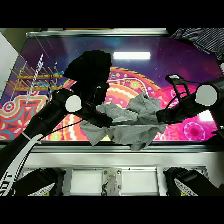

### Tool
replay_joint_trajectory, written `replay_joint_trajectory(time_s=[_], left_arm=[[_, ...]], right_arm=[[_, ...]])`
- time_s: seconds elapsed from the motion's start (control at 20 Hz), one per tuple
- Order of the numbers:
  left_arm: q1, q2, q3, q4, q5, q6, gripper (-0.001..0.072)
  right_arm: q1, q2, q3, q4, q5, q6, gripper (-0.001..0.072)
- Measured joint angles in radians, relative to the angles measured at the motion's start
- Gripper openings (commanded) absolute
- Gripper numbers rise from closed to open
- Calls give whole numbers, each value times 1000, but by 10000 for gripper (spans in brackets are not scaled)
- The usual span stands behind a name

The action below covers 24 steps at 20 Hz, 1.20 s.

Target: Fold the clothes and pants, and hang the long-sleeved shirts on hangers.

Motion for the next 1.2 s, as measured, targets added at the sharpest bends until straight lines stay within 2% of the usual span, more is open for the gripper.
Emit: replay_joint_trajectory(time_s=[0.2,0.25,0.35,0.4,0.7,0.95,1.05,1.2], left_arm=[[3,39,-16,-27,30,8,17],[3,49,-18,-31,33,8,56],[3,63,-20,-42,33,21,630],[3,66,-21,-50,32,27,662],[34,74,12,-148,16,83,663],[195,74,116,-183,-8,116,662],[283,73,137,-144,-9,121,662],[403,44,151,54,3,91,662]], right_arm=[[0,15,-22,7,-14,19,21],[0,17,-24,10,-17,23,21],[0,19,-27,10,-18,26,21],[0,20,-27,10,-19,29,21],[0,21,-29,10,-22,34,24],[0,21,-29,10,-23,33,24],[0,21,-29,10,-23,33,23],[0,21,-29,10,-23,33,23]])
